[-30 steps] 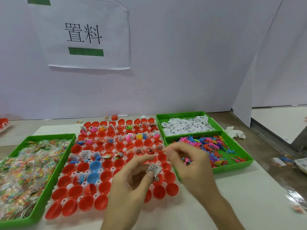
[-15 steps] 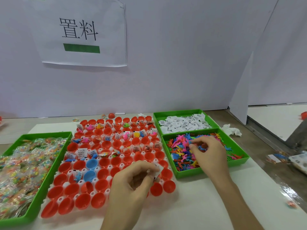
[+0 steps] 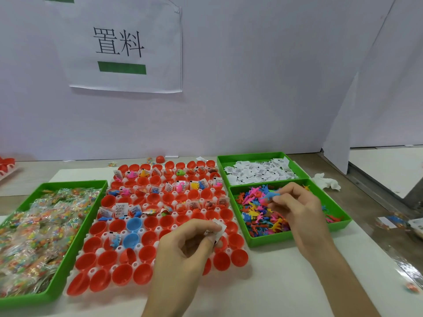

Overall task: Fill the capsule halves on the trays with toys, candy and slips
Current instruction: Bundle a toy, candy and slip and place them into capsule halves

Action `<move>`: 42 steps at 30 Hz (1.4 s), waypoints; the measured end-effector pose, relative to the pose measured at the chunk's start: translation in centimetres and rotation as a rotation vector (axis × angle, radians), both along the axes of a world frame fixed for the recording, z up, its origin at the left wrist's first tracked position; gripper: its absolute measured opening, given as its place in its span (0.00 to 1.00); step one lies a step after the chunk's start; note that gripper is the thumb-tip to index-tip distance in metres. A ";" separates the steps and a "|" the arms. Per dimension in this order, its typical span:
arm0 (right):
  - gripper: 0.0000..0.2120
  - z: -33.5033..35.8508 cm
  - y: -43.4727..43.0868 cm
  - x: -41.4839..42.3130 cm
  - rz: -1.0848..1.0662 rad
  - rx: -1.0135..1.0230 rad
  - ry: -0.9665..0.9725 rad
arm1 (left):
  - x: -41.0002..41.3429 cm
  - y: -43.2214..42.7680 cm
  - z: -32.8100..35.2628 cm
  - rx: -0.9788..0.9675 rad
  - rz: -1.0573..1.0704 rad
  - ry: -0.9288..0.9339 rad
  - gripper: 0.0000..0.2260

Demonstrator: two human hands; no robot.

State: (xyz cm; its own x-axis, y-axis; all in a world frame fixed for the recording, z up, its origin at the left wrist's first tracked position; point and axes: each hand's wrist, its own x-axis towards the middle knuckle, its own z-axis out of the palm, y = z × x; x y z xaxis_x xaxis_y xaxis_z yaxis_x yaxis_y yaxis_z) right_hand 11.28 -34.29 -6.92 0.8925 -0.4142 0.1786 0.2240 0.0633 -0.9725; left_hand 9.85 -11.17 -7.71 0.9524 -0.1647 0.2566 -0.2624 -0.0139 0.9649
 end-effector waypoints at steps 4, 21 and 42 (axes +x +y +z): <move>0.04 1.2 2.2 -1.1 0.339 0.031 -0.002 | 0.1 0.1 0.0 -0.004 0.009 0.009 0.17; 0.02 1.6 5.7 -1.8 0.454 -0.374 0.133 | -0.2 0.2 -0.5 0.102 -0.032 -0.032 0.19; 0.04 1.1 6.4 -1.8 0.427 -0.512 0.011 | -0.2 0.3 -0.4 0.123 -0.037 -0.140 0.21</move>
